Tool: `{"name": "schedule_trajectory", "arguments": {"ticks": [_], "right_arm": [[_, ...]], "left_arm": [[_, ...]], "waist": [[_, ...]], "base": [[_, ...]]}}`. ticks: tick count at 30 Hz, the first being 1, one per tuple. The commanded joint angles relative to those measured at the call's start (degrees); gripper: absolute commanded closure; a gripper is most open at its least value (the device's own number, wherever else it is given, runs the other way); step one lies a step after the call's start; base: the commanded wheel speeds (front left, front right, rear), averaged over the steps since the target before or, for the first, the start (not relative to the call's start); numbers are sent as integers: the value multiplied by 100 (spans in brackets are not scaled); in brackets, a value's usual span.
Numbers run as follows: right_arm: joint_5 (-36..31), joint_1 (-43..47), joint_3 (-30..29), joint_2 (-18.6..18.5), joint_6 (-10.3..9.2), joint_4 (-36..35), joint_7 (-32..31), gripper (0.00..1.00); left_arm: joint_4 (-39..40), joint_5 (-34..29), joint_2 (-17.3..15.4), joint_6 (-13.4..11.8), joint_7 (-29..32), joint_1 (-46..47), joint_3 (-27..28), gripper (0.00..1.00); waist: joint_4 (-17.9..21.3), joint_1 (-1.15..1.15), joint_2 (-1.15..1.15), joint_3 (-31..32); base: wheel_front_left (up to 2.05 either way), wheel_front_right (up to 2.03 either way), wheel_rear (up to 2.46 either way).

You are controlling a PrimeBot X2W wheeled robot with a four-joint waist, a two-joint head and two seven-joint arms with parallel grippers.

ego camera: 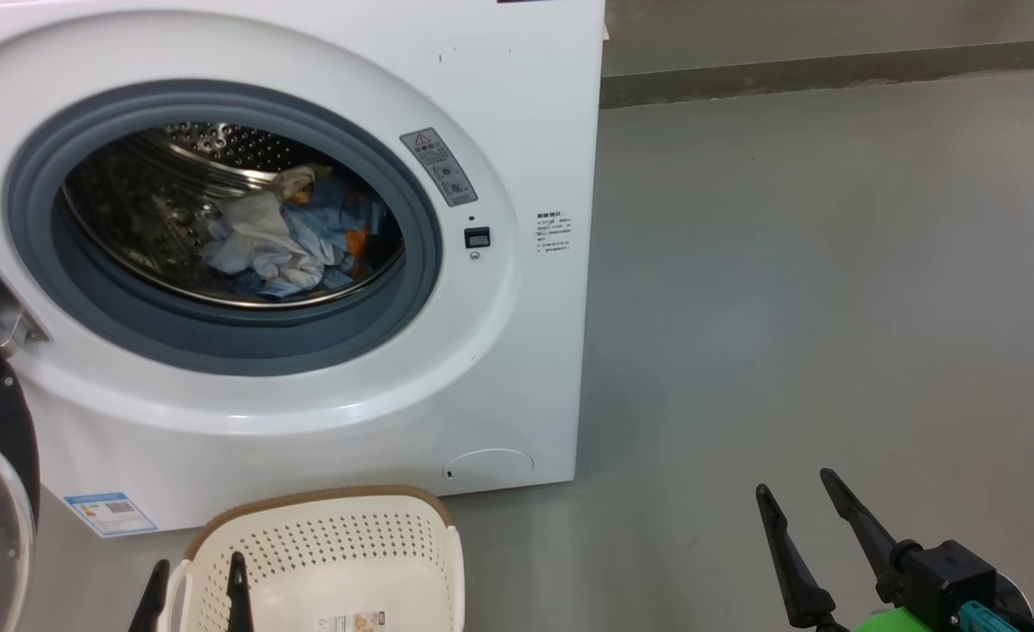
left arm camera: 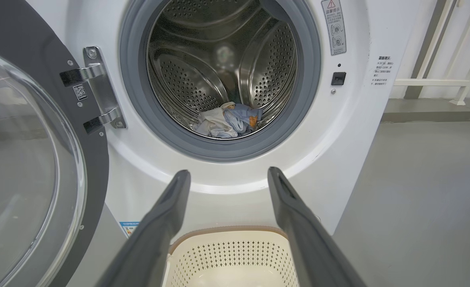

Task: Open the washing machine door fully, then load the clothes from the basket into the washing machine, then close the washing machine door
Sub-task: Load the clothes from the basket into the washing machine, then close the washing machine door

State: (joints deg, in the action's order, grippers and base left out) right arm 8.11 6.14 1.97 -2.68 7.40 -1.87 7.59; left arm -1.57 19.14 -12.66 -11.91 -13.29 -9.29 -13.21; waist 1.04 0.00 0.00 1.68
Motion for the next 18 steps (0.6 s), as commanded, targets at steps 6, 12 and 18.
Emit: {"name": "schedule_trajectory", "arguments": {"ticks": [6,12,18], "right_arm": [[-41,-72,131,-20,9,-179,1,0],[-41,-79,131,-20,9,-191,-8,0],[-40,-96,118,-20,9,-190,-15,0]], "left_arm": [[91,-53,-59,-74,-83,234,172,0],[78,-37,-72,-81,-88,247,162,0],[77,-25,-93,-58,-94,285,131,0]], "waist": [[-30,0,0,-8],[-47,0,0,-29],[-72,0,0,-61]], "base": [[-38,38,0],[-120,120,0],[-172,172,0]]}}
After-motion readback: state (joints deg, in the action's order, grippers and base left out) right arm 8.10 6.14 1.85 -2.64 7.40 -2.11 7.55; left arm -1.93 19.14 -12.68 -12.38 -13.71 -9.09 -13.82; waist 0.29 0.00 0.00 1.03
